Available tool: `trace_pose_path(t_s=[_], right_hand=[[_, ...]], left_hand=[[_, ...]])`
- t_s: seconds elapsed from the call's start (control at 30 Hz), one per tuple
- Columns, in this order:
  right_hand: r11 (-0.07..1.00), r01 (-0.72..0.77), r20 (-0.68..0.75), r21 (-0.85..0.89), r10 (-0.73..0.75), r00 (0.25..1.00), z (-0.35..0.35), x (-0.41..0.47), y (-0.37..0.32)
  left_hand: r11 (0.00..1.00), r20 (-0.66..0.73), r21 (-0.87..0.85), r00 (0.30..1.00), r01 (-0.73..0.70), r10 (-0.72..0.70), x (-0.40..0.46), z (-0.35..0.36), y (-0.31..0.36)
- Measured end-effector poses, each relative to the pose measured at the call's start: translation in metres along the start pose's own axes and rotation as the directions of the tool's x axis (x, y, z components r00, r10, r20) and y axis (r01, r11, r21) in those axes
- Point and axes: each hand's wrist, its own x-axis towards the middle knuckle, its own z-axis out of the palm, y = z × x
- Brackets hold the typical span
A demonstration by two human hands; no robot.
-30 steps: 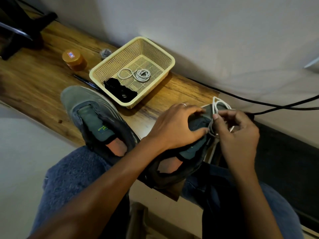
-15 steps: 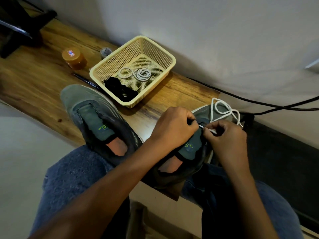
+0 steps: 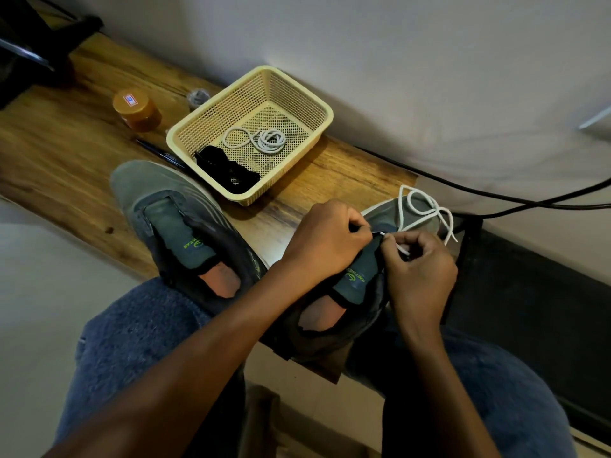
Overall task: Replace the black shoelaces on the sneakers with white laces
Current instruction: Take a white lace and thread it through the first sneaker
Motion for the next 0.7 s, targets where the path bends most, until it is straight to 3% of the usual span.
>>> trace_pose_path(t_s=[0.13, 0.47, 0.7], right_hand=[[0.999, -0.035, 0.03, 0.03, 0.034, 0.999, 0.0007, 0.0003, 0.0016], [0.936, 0.052, 0.171, -0.347, 0.009, 0.985, -0.0033, 0.006, 0.0005], [0.908, 0.081, 0.183, -0.411, -0.005, 0.983, -0.001, 0.003, -0.0031]], left_hand=[[0.999, 0.01, -0.022, 1.0, 0.026, -0.026, 0.0019, 0.0, -0.0019], [0.996, 0.054, 0.083, 0.998, -0.023, 0.019, -0.0012, -0.0004, 0.0001], [0.995, 0.091, 0.097, 0.996, -0.013, 0.005, -0.004, 0.0009, -0.0006]])
